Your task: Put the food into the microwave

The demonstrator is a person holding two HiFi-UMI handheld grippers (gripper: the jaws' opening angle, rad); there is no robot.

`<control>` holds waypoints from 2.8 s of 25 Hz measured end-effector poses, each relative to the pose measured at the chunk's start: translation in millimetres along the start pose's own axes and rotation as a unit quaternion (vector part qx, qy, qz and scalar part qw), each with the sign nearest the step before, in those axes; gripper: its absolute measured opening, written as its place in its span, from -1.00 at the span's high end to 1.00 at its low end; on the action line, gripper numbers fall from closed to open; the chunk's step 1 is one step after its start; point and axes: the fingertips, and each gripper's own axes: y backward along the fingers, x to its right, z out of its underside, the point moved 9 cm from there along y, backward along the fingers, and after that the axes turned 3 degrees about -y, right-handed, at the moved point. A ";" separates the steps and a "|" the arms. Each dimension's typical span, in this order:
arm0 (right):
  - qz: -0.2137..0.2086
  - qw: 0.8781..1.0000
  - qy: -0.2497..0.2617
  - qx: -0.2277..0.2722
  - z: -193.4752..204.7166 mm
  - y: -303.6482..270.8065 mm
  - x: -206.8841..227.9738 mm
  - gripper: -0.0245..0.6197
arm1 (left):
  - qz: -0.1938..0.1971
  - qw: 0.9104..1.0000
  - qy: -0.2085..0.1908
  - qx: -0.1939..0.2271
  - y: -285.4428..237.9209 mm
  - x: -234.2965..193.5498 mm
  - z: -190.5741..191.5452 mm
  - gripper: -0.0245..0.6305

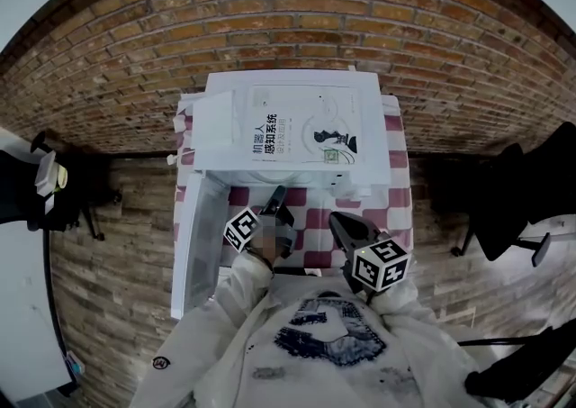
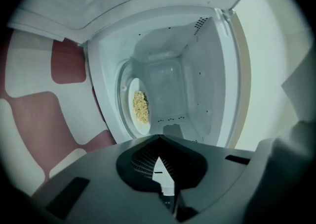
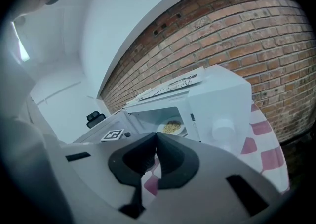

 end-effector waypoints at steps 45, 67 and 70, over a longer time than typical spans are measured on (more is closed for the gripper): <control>0.005 0.995 0.063 0.071 5.1 43.1 -31.5 0.88 | -0.068 0.793 -0.606 0.004 127.1 183.7 38.1 0.91; 0.001 0.996 0.060 0.063 8.4 42.7 -26.3 0.88 | -0.077 0.806 -0.587 -0.009 122.7 174.6 40.7 0.91; 0.001 0.996 0.059 0.061 8.5 44.0 -24.3 0.88 | -0.077 0.806 -0.587 -0.011 120.8 174.5 43.1 0.90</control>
